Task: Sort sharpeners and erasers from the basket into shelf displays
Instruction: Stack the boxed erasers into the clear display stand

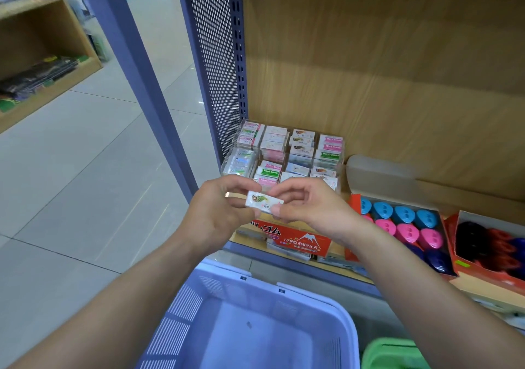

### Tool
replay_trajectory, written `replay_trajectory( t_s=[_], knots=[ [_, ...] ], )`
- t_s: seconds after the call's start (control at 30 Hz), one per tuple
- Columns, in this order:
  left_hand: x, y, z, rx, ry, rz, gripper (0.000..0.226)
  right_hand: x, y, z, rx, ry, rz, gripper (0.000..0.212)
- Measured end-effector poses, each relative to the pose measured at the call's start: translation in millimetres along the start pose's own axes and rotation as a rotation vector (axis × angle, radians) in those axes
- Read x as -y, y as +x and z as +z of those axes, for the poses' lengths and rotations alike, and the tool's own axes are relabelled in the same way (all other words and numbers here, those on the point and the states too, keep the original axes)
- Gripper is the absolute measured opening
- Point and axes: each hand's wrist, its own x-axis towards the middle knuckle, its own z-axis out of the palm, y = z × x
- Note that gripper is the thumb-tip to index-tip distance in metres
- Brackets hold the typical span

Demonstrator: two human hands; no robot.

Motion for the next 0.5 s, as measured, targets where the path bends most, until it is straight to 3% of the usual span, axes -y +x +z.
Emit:
replay_trajectory(
  t_s=[0.23, 0.5],
  knots=[
    [18, 9, 0, 0.023, 0.316, 0.043, 0.03, -21, -1, -6, -0.013, -0.089, 0.036, 0.022],
    [33, 18, 5, 0.092, 0.498, 0.032, 0.024, -56, 25, -87, -0.606, -0.564, -0.047, 0.019]
  ],
)
